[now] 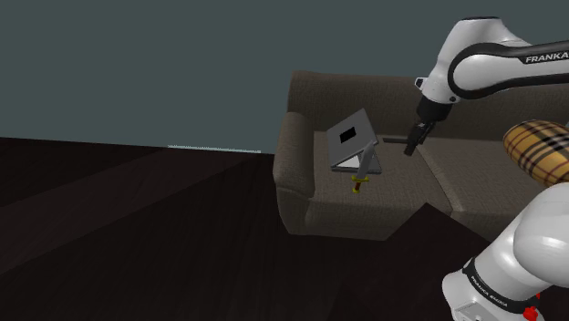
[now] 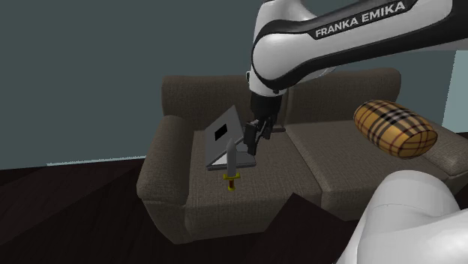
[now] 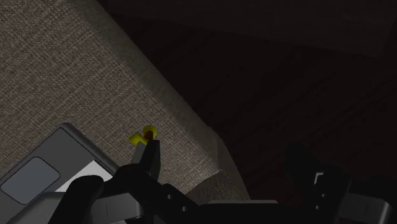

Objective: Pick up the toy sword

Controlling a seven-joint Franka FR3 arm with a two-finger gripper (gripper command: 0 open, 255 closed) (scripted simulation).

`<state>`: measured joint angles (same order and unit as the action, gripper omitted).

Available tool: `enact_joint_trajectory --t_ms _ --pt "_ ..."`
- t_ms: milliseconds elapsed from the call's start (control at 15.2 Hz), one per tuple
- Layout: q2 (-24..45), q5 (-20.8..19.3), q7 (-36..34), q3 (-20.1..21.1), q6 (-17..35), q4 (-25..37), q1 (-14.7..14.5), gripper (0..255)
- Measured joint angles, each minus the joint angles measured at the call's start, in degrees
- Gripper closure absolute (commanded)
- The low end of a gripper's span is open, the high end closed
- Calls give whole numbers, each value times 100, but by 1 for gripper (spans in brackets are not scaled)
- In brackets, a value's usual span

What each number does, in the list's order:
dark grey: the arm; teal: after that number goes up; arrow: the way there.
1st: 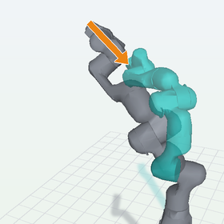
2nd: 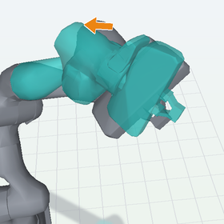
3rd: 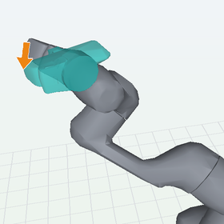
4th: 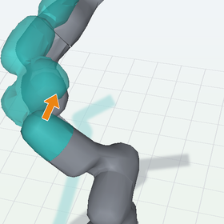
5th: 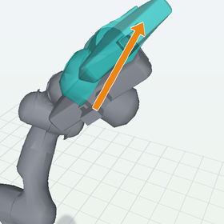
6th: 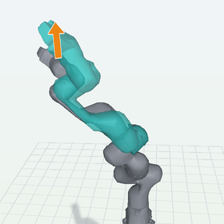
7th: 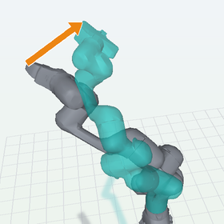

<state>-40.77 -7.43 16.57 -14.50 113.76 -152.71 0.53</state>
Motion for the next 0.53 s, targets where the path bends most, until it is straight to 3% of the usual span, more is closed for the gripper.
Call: enact_joint_trajectory --t_ms 528 --pt "1306 -177 1843 -1127 1972 -338 -340 0"
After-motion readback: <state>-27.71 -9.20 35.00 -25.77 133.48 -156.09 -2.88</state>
